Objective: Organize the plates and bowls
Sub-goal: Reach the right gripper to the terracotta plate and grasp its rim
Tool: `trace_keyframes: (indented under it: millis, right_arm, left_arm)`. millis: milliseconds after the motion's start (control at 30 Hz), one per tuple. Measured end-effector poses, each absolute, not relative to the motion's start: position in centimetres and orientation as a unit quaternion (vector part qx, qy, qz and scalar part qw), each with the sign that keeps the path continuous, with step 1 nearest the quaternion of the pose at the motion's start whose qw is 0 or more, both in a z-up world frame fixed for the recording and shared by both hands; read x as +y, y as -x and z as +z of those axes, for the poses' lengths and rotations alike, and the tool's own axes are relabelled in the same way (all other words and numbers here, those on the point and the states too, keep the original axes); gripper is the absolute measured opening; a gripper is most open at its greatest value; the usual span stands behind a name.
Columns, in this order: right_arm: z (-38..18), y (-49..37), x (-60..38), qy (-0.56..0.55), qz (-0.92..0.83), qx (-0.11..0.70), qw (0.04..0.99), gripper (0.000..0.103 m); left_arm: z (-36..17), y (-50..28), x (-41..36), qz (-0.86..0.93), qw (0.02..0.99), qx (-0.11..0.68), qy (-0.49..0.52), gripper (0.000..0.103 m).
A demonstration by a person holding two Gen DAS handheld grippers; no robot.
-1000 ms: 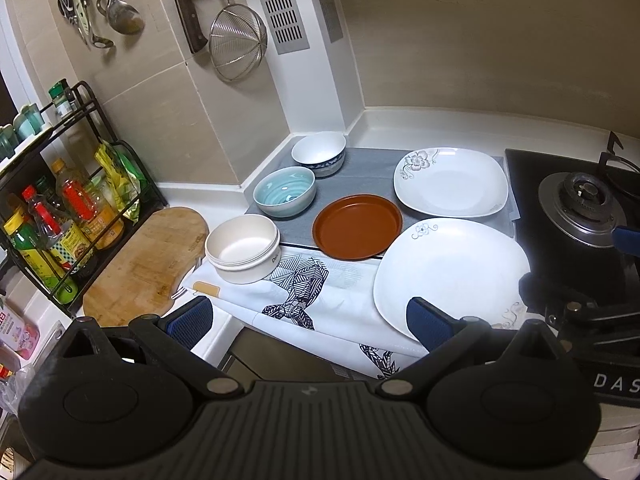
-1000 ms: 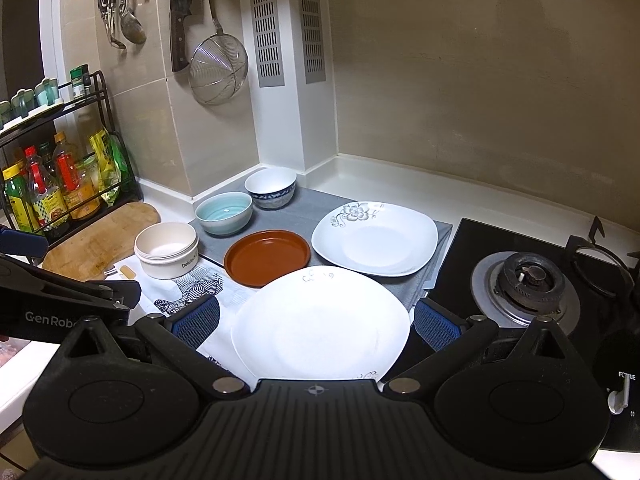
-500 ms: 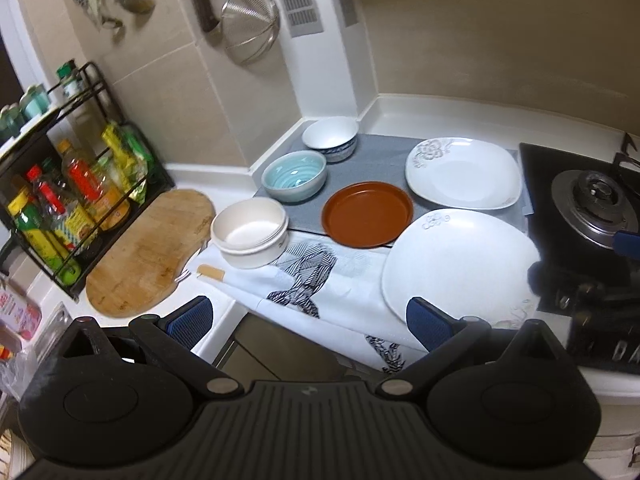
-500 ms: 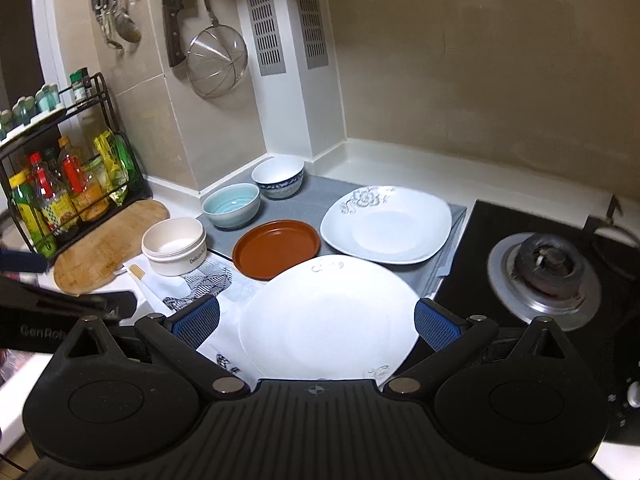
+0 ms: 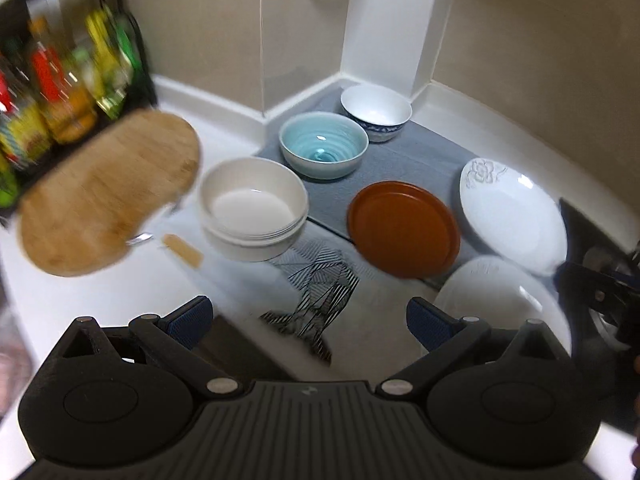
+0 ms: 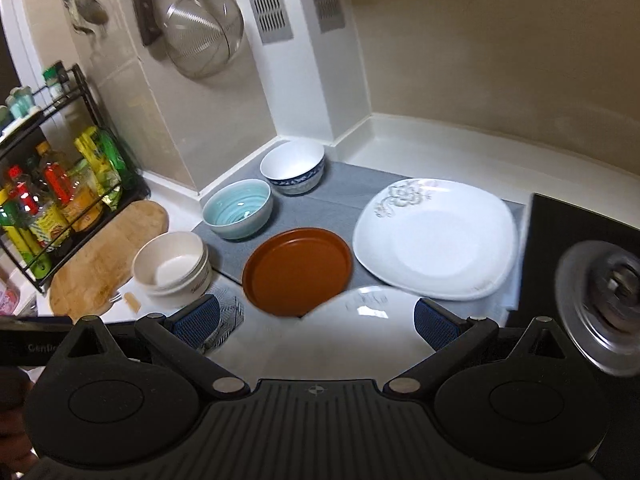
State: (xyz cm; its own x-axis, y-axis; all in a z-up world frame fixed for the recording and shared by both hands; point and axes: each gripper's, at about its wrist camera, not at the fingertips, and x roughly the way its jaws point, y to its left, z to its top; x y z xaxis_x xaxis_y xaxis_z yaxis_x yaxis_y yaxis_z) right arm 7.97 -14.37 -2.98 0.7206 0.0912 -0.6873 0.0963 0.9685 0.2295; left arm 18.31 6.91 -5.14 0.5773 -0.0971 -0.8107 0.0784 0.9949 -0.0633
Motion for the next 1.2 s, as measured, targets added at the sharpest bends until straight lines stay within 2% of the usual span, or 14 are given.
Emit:
trace_keyframes:
  millis: [167, 367, 600, 867, 1000, 1133, 1167, 1200]
  right_arm:
    - [-4.6, -14.9, -13.8, -0.132, 0.026, 0.411, 0.902, 0.103]
    - [-6.4, -22.1, -13.2, -0.104, 0.049, 0.452, 0.884, 0.103]
    - [-8.9, -28.5, -13.7, -0.113, 0.096, 0.499, 0.854, 0.103]
    - [-12.7, -32.7, -12.4, -0.051, 0.134, 0.542, 0.828, 0.102]
    - [-14.0, -33.6, -12.7, -0.040, 0.132, 0.562, 0.815, 0.099]
    - [-15.2, -33.6, -12.2, 0.000, 0.138, 0.576, 0.806, 0.085]
    - [-15.4, -33.4, -12.1, 0.011, 0.142, 0.576, 0.805, 0.080]
    - [-15.6, -33.3, -12.0, 0.015, 0.142, 0.583, 0.800, 0.068]
  left_arm:
    - [-7.9, -23.8, 8.2, -0.090, 0.869, 0.483, 0.055, 0.103]
    - [-11.5, -28.2, 6.9, -0.110, 0.834, 0.539, 0.047, 0.103]
    - [-14.0, -30.3, 5.7, -0.088, 0.814, 0.567, 0.092, 0.103]
    - [-15.4, -31.8, 4.8, -0.050, 0.801, 0.584, 0.125, 0.103]
    - [-16.1, -32.0, 4.6, -0.043, 0.792, 0.595, 0.131, 0.103]
    - [-16.3, -32.2, 4.5, -0.037, 0.793, 0.594, 0.131, 0.103]
    - [-16.3, -32.2, 4.4, -0.036, 0.793, 0.593, 0.132, 0.103]
    - [-16.3, -32.3, 4.4, -0.035, 0.794, 0.592, 0.134, 0.103]
